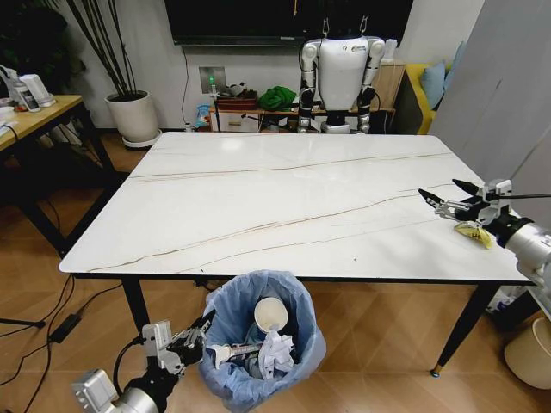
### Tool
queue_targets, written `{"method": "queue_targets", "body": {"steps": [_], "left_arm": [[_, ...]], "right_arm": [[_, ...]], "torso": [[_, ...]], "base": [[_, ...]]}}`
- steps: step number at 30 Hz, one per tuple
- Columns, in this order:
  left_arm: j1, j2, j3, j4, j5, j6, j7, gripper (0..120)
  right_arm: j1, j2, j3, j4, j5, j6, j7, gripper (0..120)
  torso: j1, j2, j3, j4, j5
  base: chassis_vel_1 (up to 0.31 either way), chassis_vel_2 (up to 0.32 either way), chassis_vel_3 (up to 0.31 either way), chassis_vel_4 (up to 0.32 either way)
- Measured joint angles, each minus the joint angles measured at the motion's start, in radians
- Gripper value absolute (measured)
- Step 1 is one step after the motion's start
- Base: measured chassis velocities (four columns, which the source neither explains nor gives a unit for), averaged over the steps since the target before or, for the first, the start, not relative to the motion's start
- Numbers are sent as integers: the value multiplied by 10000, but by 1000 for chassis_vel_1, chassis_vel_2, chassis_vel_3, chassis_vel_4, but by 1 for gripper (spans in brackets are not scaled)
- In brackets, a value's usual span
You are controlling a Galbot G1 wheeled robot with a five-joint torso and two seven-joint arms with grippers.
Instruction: Pick up the trash bin and place the trash from the table into it.
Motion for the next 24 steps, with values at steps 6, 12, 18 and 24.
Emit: {"method": "queue_targets", "body": {"steps": [6, 12, 18, 24], "left_arm": [[1, 30, -42, -6, -33, -1, 0, 0], [10, 16, -81, -6, -43, -3, -1, 0], [8, -23, -104, 13, -49, -4, -7, 0], [-10, -43, -87, 70, -49, -4, -22, 0]], "right_arm": [[-159, -286, 84, -743, 115, -525, -574, 100], [211, -462, -250, -1142, 167, -1071, -753, 100], [1006, -510, -1039, -2072, -44, -1324, -775, 100], [1488, -530, -1375, -2744, -149, -1315, -891, 100]], "torso": [[0, 0, 0, 0, -1], [0, 0, 0, 1, -2], [0, 0, 0, 1, -1], [0, 0, 0, 0, -1]], "base": [[0, 0, 0, 0], [0, 0, 0, 0], [0, 0, 0, 0], [0, 0, 0, 0]]}}
